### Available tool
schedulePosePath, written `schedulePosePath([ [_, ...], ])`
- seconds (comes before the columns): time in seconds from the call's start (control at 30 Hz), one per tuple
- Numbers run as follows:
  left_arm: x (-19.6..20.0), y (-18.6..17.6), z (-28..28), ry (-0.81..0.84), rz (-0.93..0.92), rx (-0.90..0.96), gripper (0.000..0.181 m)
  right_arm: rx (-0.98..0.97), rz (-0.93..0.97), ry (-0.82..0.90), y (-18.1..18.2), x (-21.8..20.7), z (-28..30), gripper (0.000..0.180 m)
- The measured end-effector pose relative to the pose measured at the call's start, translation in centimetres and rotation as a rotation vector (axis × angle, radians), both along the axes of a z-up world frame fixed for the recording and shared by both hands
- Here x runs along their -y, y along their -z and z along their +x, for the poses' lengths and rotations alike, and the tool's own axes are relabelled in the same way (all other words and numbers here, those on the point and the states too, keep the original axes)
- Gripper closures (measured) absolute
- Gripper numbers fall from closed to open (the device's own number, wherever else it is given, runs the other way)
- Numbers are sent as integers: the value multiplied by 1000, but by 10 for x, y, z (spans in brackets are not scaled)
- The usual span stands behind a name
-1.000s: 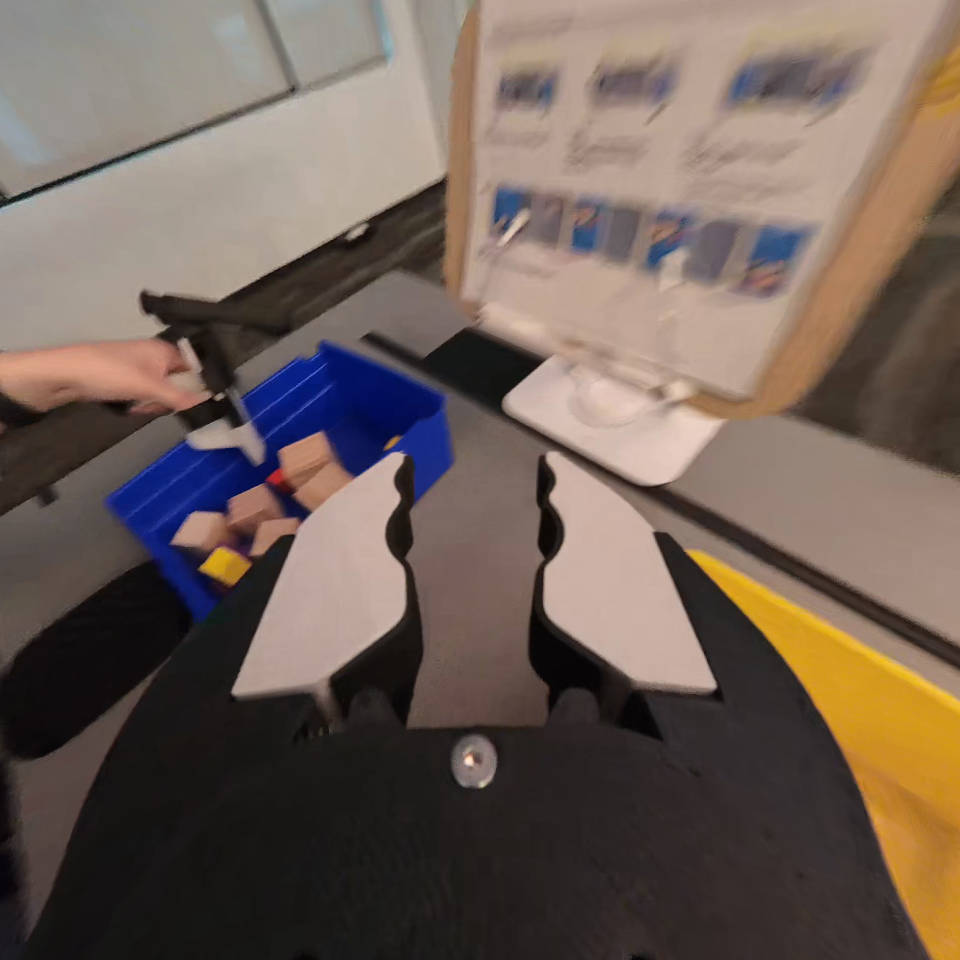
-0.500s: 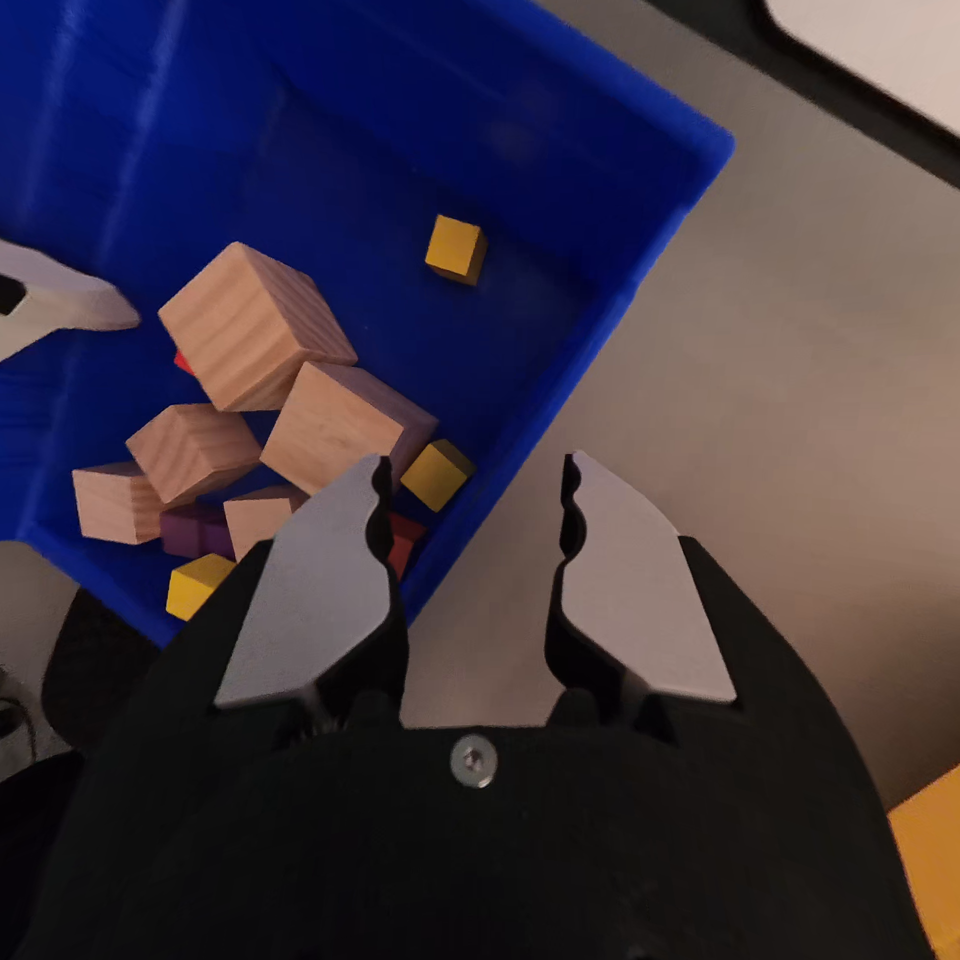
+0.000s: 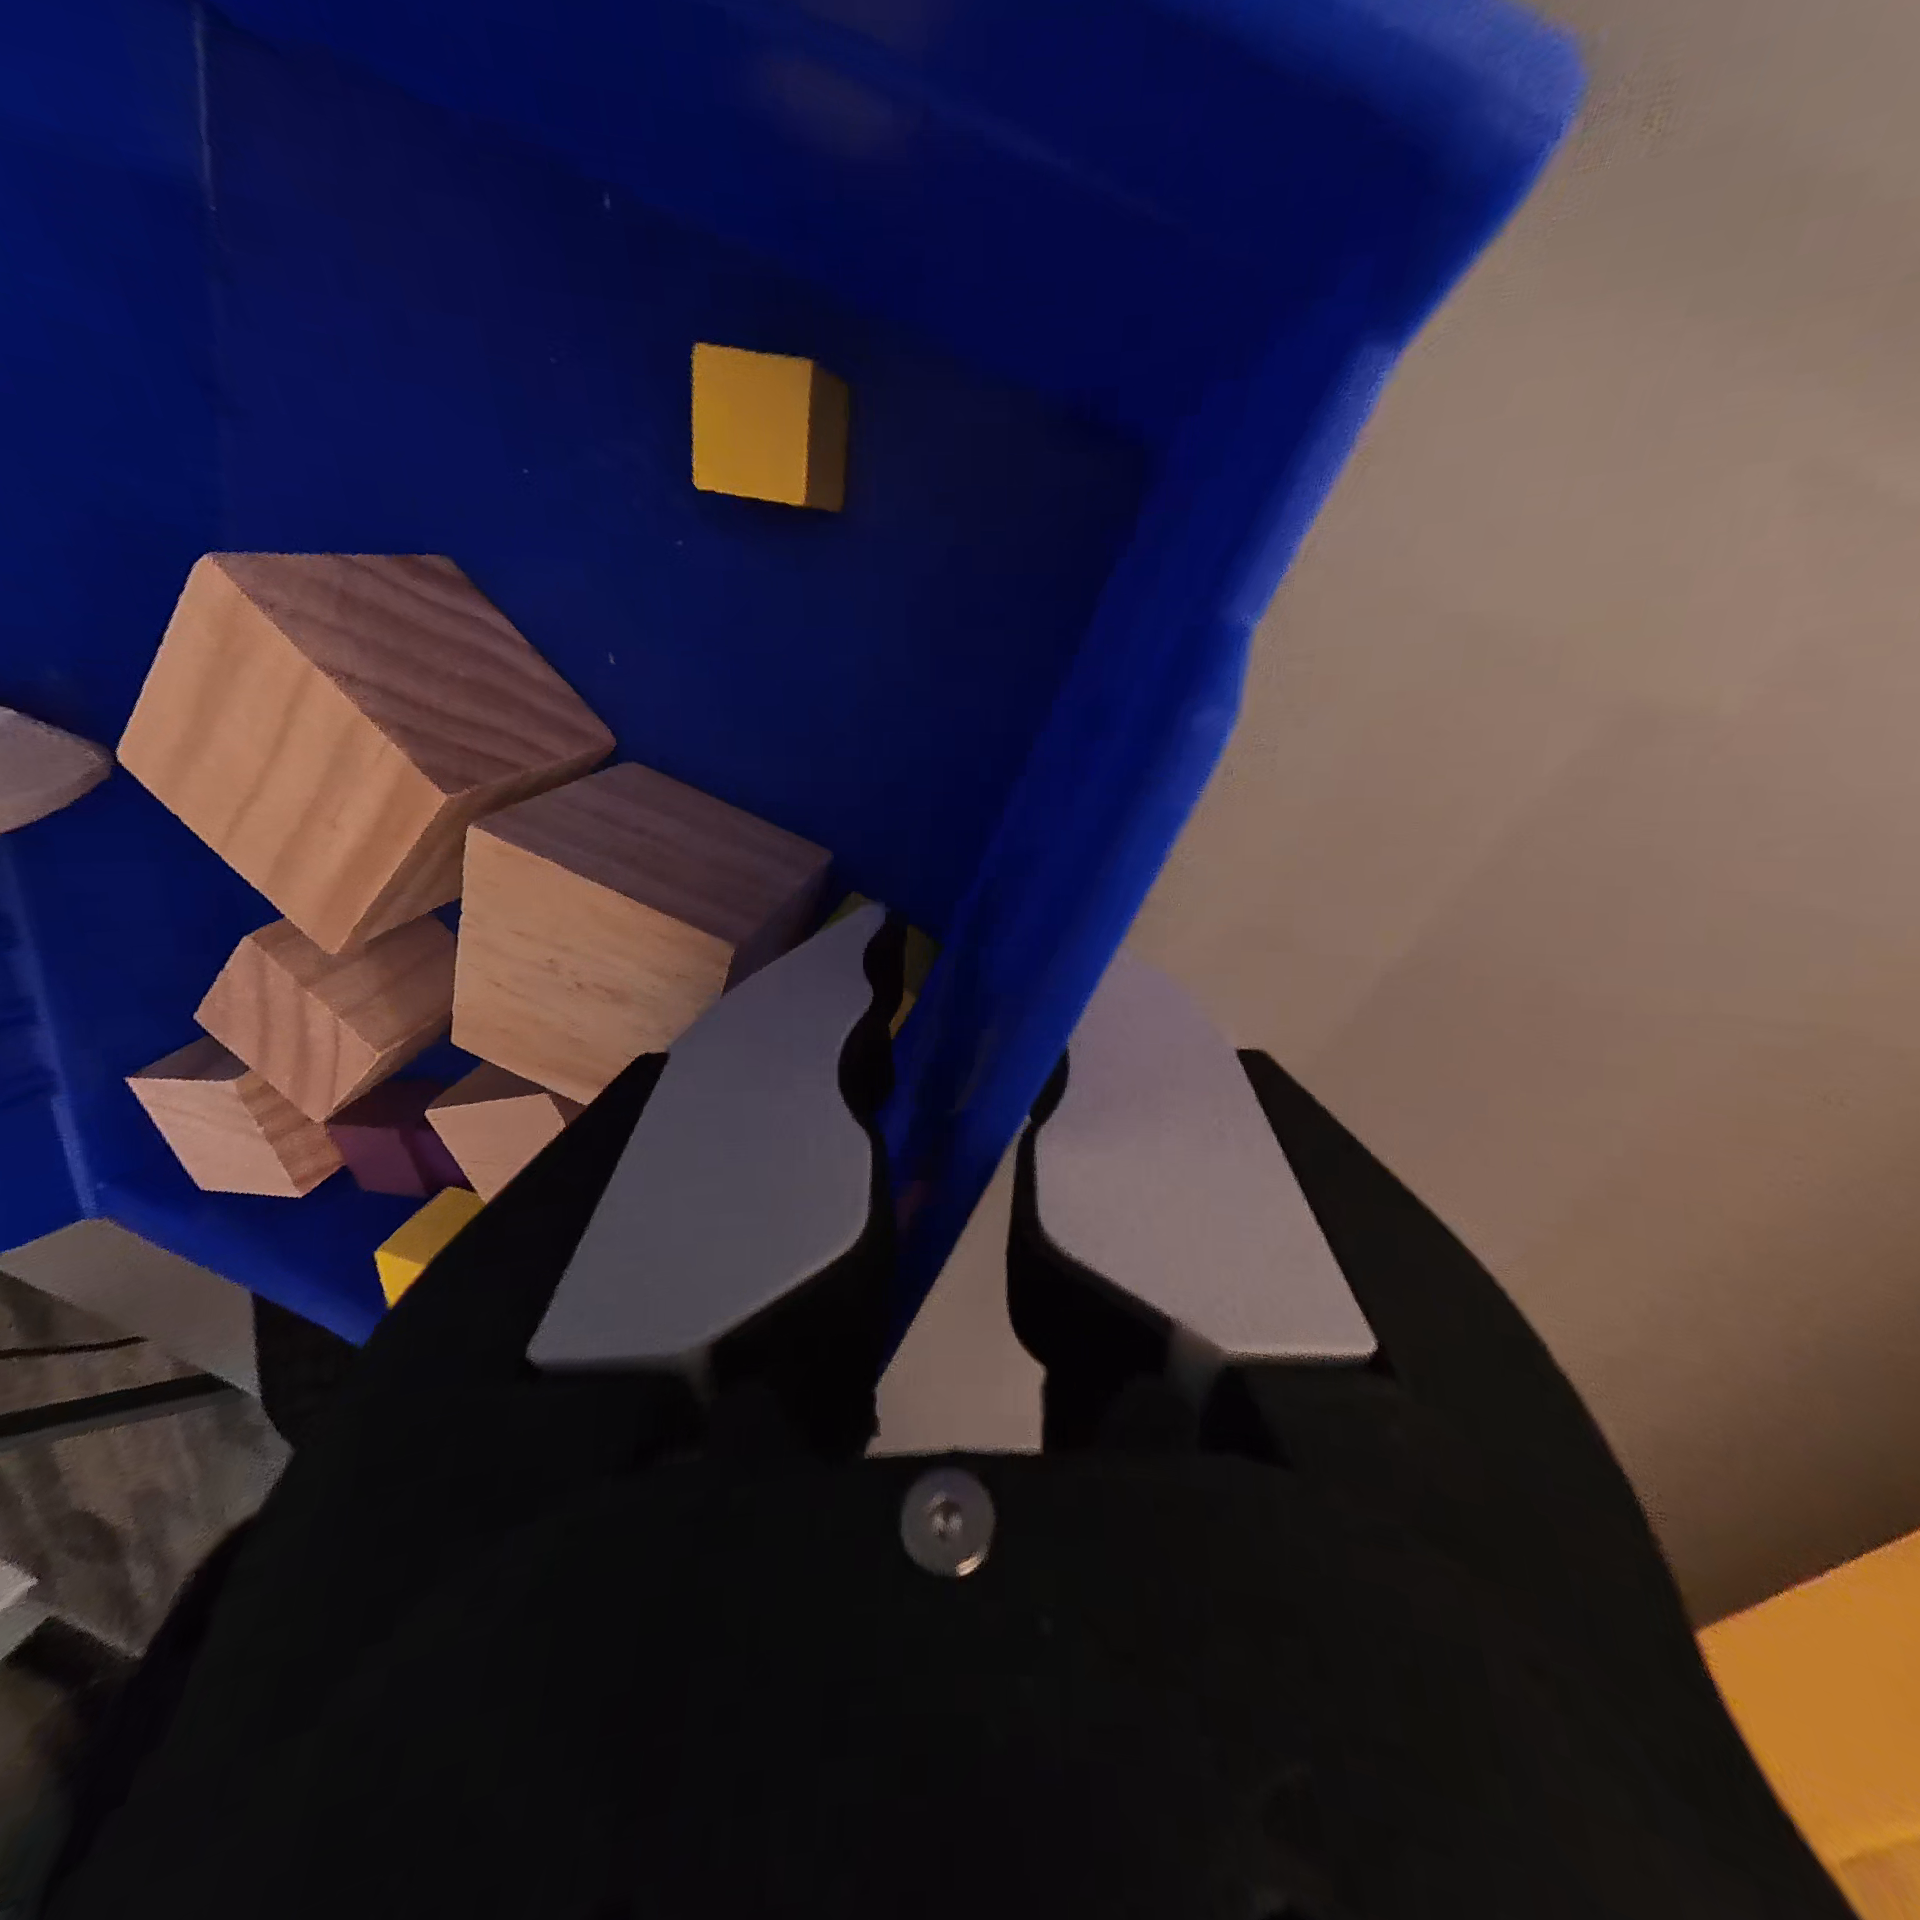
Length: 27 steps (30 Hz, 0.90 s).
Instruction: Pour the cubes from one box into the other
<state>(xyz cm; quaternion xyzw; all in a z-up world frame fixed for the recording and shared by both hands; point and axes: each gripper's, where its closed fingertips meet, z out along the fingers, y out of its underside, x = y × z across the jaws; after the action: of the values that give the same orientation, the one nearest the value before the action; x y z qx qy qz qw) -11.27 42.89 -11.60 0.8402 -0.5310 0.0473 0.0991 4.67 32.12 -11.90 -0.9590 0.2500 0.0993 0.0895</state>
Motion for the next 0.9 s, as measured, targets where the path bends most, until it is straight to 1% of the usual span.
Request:
schedulePosePath([
  [0.07,0,0,0,-27,12,-25,173,-20,-14,50,0,1,0,166],
  [0.17,5,-7,-1,-37,23,-59,172,3,-53,48,1,4,3,170],
  [0.27,9,-21,-2,-20,73,-85,172,-73,-21,63,0,6,2,172],
  [0.37,11,-45,6,1,163,-113,172,-115,39,42,-12,9,6,171],
  [0.53,27,-105,44,45,305,-134,172,-134,181,81,-52,25,37,171],
  [0.63,49,-143,85,96,376,-104,172,-112,258,124,-86,51,72,171],
  [0.7,71,-165,117,141,397,-73,172,-94,290,166,-108,76,100,171],
  [0.77,96,-179,148,183,384,-62,172,-88,285,205,-127,109,126,171],
  [0.9,153,-196,216,278,310,6,172,-30,254,289,-157,182,182,171],
])
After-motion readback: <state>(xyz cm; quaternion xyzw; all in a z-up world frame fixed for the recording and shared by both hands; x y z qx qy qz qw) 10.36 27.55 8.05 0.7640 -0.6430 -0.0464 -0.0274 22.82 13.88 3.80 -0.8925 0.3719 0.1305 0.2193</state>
